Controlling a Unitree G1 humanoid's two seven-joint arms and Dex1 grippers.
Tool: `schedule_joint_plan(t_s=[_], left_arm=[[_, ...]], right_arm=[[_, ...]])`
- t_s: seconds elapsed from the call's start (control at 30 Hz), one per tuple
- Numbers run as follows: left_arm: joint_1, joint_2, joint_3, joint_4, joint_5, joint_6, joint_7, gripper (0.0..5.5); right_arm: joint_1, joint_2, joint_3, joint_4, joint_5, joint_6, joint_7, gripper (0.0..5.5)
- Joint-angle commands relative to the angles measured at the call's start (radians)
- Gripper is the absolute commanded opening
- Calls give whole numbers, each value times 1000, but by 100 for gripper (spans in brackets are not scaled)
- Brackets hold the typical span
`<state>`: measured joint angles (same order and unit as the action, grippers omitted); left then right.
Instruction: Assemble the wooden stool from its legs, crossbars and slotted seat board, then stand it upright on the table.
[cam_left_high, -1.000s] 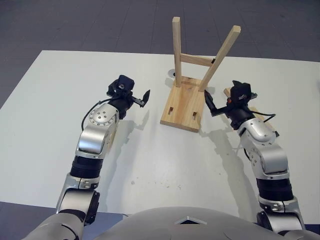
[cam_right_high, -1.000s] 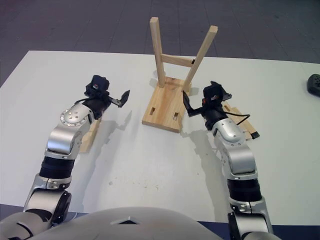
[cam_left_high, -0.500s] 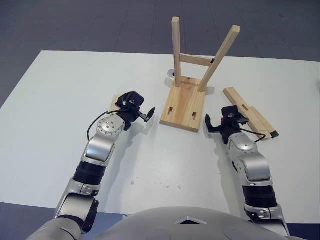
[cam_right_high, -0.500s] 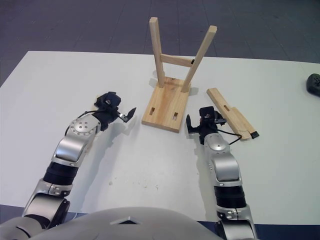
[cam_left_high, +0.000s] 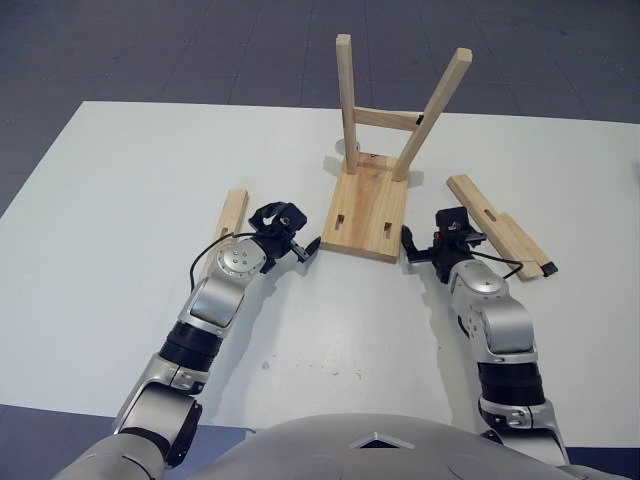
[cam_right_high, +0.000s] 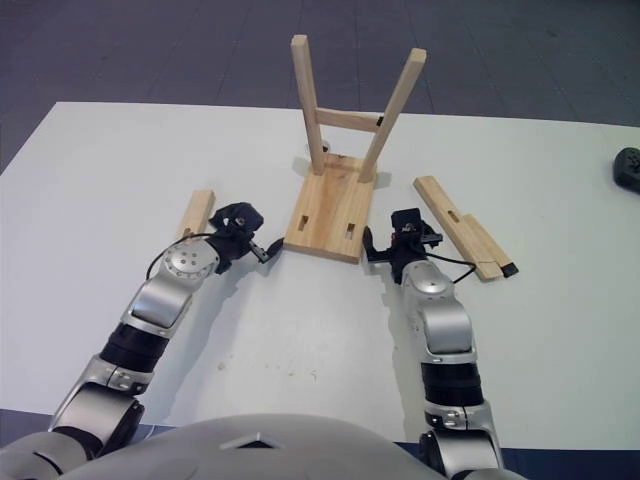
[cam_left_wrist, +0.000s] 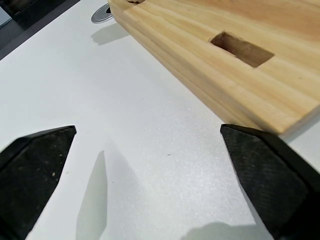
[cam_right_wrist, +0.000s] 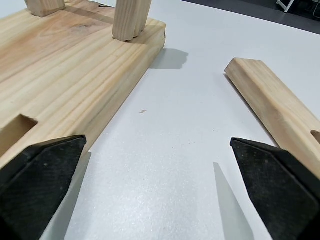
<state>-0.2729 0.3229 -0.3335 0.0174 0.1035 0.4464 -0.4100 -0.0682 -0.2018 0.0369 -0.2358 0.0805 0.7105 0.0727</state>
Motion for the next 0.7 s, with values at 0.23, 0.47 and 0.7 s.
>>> schedule_joint_plan(t_s=[0.23,0.47,0.7], left_arm=[[200,121,45,-351,-22,104,-95,540],[251,137,78,-372,-19,130,-89,540],[141,138,168,-319,-39,123,-78,540]], right_arm=[[106,-34,80,-144,38,73,128,539],[128,-27,49,-166,38,73,124,539],[22,-16,-247,-160,183,-143,134,539]])
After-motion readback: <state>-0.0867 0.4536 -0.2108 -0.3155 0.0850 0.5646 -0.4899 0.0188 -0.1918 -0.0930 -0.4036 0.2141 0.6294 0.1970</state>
